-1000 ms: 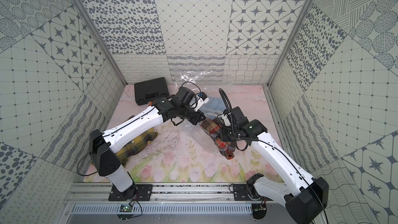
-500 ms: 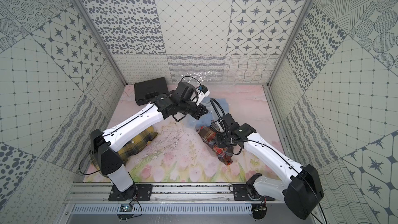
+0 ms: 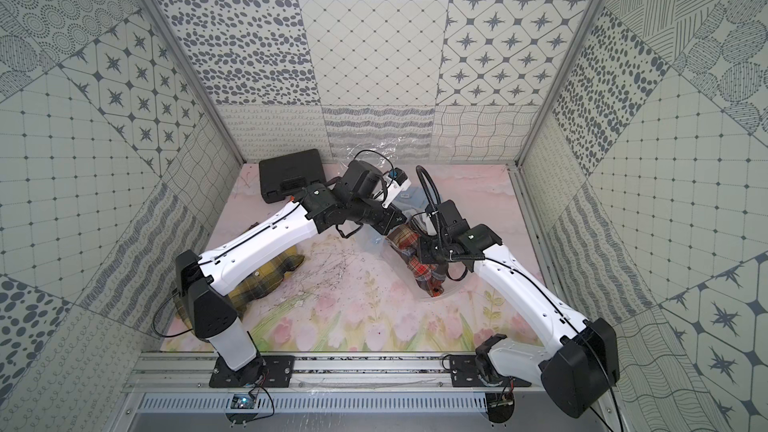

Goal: Place the folded shirt into the vacuum bag
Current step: Place the shirt in the vacuum bag.

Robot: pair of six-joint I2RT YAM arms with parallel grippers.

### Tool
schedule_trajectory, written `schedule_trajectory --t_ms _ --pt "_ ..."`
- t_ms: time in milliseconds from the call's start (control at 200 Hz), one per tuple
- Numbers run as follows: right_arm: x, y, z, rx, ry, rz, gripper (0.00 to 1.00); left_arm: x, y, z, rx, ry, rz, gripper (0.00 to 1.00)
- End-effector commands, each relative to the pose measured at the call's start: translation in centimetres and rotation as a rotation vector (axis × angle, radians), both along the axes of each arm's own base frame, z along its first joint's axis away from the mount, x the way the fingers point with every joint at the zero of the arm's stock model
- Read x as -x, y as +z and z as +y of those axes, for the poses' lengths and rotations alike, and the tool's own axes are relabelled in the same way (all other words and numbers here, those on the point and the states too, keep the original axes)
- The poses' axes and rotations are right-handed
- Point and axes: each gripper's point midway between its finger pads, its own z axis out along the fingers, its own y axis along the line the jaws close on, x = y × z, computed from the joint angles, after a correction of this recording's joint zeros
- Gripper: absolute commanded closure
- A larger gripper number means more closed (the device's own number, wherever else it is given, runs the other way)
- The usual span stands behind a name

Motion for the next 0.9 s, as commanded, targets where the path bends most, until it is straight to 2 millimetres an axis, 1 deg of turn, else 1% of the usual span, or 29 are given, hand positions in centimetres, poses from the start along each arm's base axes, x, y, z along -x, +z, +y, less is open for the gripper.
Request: schedule_trajectory --t_ms 0,45,140,195,225,285,365,420,465,560,650,765,835,895 --pt "-4.0 3.6 1.8 -0.087 -0.026 -0.178 1.00 1.4 1.7 -1.0 0.058 -0.077 -0.009 0.98" --pt "-4.9 3.3 2.0 -0.078 -0.035 -0.193 1.00 1.3 1.7 -1.0 0.055 -0.076 -0.011 0.98" --pt "-6.3 1.4 2.1 -0.029 -0.039 -0.185 1.00 1.3 1.8 -1.0 0.054 -0.076 -0.012 0.99" --pt "-6.8 0.9 2.3 -0.019 -0.037 -0.188 1.00 1.4 1.8 -1.0 0.055 -0.078 -0.010 0.99" --pt "-7.1 1.1 2.6 -0.028 -0.038 -0.198 1.00 1.5 1.9 -1.0 0.056 -0.079 -0.010 0.99" --pt "-7.6 2.1 2.9 -0.056 -0.047 -0.237 1.00 1.6 1.9 -1.0 0.058 -0.080 -0.008 0.99" --pt "-8.3 3.7 2.9 -0.073 -0.071 -0.290 1.00 1.7 2.1 -1.1 0.066 -0.084 -0.008 0.99" --pt "-9.1 4.2 2.8 -0.064 -0.092 -0.316 1.00 1.9 2.1 -1.3 0.074 -0.090 -0.006 0.99" --pt "-9.7 4.2 2.8 -0.056 -0.105 -0.331 1.00 2.0 2.2 -1.5 0.081 -0.095 -0.003 0.99" --pt "-10.9 3.5 3.0 -0.040 -0.116 -0.342 1.00 2.4 2.5 -2.0 0.095 -0.110 0.003 0.99" --pt "-11.6 3.3 3.5 -0.046 -0.116 -0.353 1.00 2.8 2.7 -2.2 0.091 -0.123 -0.003 0.99" --pt "-12.4 3.8 3.7 -0.054 -0.130 -0.391 1.00 3.2 2.4 -2.3 0.070 -0.134 -0.010 0.99" --pt "-13.1 3.7 3.9 -0.057 -0.140 -0.413 1.00 3.1 2.0 -2.3 0.062 -0.131 -0.008 0.99" --pt "-13.7 3.1 4.0 -0.045 -0.152 -0.431 1.00 3.0 1.6 -2.2 0.051 -0.125 -0.008 0.99"
